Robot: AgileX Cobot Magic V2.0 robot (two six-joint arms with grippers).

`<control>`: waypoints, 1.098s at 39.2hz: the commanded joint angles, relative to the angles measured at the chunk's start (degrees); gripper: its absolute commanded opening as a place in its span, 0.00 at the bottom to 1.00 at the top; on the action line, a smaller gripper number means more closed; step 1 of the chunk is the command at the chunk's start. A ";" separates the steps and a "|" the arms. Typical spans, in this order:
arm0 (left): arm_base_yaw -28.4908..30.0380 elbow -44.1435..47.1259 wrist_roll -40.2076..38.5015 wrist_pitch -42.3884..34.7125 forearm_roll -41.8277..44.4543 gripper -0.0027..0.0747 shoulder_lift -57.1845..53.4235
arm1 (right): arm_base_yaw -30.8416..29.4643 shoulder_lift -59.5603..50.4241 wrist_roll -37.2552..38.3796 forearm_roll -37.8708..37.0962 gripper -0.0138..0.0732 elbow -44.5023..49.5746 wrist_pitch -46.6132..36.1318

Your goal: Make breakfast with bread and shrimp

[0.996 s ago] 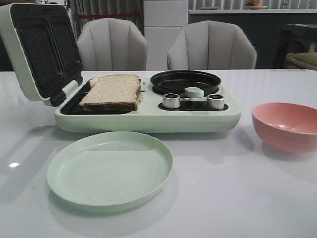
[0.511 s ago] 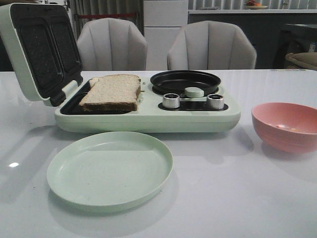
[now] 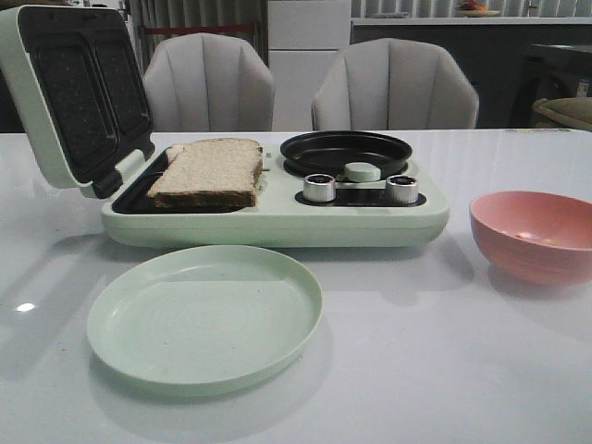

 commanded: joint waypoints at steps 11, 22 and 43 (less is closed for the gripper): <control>10.80 -11.94 8.82 3.57 -16.67 0.55 11.39 | -0.04 0.40 -0.37 -0.12 0.84 -1.59 -2.81; 21.47 -17.19 30.88 16.62 -51.60 0.55 23.15 | -0.04 0.40 -0.37 -0.12 0.84 -1.59 -2.81; 23.97 -17.28 51.98 37.58 -87.10 0.55 41.46 | -0.04 0.40 -0.37 -0.12 0.84 -1.59 -2.81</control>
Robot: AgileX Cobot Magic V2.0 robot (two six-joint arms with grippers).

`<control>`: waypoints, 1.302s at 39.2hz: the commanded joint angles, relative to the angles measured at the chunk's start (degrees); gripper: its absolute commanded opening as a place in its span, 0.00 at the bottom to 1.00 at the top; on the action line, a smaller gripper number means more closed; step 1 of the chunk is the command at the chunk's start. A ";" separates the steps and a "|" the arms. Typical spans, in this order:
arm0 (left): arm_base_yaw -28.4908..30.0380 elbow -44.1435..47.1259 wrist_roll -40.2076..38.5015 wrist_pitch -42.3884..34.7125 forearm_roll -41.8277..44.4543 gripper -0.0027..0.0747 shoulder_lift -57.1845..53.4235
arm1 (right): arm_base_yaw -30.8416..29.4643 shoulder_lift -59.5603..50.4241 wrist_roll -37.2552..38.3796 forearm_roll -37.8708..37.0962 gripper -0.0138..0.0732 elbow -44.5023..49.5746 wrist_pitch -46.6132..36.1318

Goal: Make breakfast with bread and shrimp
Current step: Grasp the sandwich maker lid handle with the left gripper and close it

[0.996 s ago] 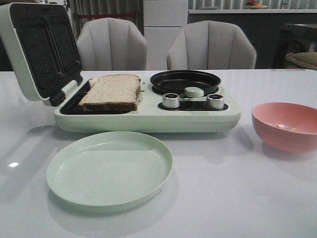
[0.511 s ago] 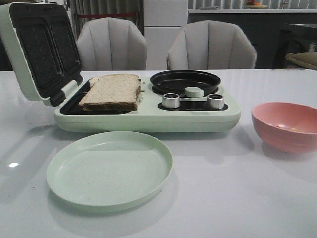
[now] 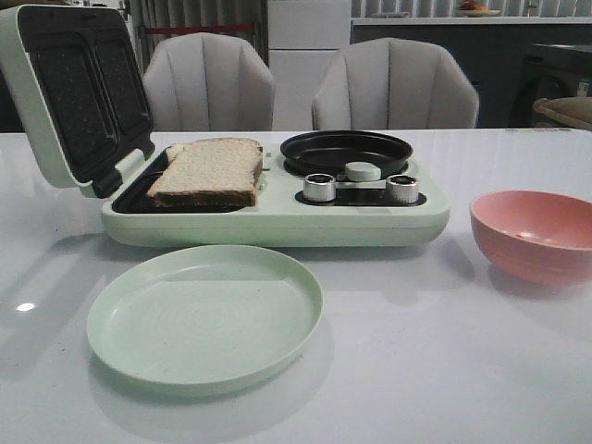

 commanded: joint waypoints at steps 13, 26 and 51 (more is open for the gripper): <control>-1.77 -3.91 4.43 6.35 -8.50 0.54 0.31 | -0.04 0.40 -0.37 -0.12 0.84 -1.59 -2.69; -4.79 -5.64 4.43 3.61 -5.45 0.46 0.31 | -0.04 0.40 -0.37 -0.12 0.84 -1.59 -2.63; -15.43 -5.64 5.66 -1.90 0.28 0.28 0.31 | -0.04 0.40 -0.37 -0.12 0.84 -1.59 -2.63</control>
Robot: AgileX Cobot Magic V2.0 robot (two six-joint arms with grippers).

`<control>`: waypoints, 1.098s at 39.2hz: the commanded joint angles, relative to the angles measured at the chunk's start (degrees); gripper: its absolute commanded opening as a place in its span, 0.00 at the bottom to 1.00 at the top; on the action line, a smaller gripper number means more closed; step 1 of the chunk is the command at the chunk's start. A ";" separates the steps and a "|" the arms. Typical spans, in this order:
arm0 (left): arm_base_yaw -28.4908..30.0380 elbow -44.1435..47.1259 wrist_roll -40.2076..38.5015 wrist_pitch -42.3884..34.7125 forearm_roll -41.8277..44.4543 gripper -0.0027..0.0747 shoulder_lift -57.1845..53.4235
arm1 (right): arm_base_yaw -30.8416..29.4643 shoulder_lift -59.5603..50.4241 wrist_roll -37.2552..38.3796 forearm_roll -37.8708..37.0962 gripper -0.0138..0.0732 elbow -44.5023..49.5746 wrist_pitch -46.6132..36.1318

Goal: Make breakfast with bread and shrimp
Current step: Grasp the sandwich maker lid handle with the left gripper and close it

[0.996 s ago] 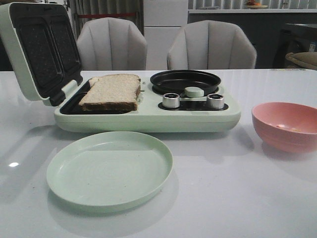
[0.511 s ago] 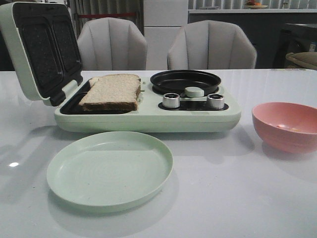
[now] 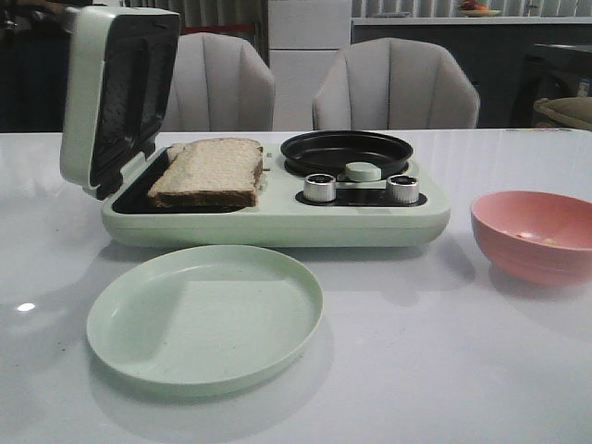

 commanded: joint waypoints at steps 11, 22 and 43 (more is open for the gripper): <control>-11.10 -0.95 1.12 -8.25 11.76 0.28 -2.24 | -0.04 0.40 -0.37 -0.12 0.84 -1.59 -2.63; -19.28 -0.95 1.12 -17.42 20.64 0.28 -2.24 | -0.04 0.40 -0.37 -0.12 0.84 -1.59 -2.63; -19.70 -0.99 0.47 -20.21 28.24 0.28 -6.57 | -0.04 0.40 -0.37 -0.12 0.84 -1.59 -2.63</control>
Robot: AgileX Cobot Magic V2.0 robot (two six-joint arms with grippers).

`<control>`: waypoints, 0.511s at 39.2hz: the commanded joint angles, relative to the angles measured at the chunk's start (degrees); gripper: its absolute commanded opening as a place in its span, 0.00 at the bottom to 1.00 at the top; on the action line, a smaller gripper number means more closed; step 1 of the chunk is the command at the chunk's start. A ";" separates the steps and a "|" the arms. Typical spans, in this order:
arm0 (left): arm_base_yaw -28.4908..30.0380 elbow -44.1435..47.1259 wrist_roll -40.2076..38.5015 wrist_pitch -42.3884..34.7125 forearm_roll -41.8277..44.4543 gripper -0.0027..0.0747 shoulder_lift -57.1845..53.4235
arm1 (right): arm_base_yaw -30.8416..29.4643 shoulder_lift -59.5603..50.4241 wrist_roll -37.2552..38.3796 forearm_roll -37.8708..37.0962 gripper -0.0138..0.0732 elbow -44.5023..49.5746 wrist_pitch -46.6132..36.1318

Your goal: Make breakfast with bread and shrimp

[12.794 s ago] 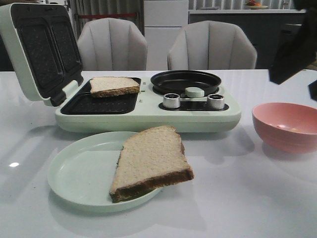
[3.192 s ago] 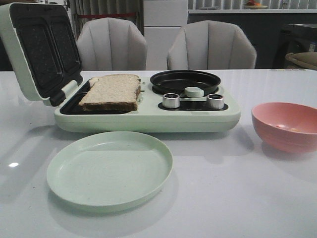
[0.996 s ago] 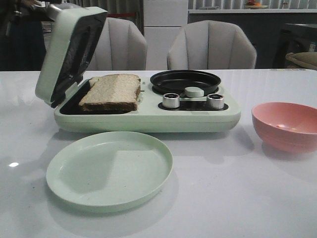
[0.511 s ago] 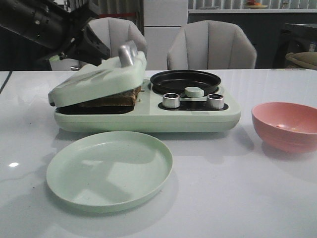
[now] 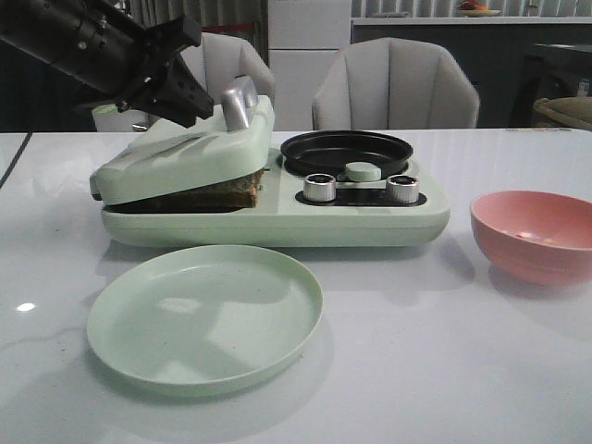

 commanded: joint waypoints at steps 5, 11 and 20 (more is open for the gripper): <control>0.59 -1.40 -2.49 -2.21 5.64 0.28 -9.92 | -0.04 0.40 -0.37 -0.12 0.84 -1.59 -2.60; 0.59 -1.40 -10.55 -3.26 19.74 0.28 -16.21 | -0.04 0.40 -0.37 -0.12 0.84 -1.59 -2.53; 0.59 -1.40 -28.08 -1.09 47.42 0.28 -25.68 | -0.04 0.40 -0.37 -0.12 0.84 -1.59 -2.53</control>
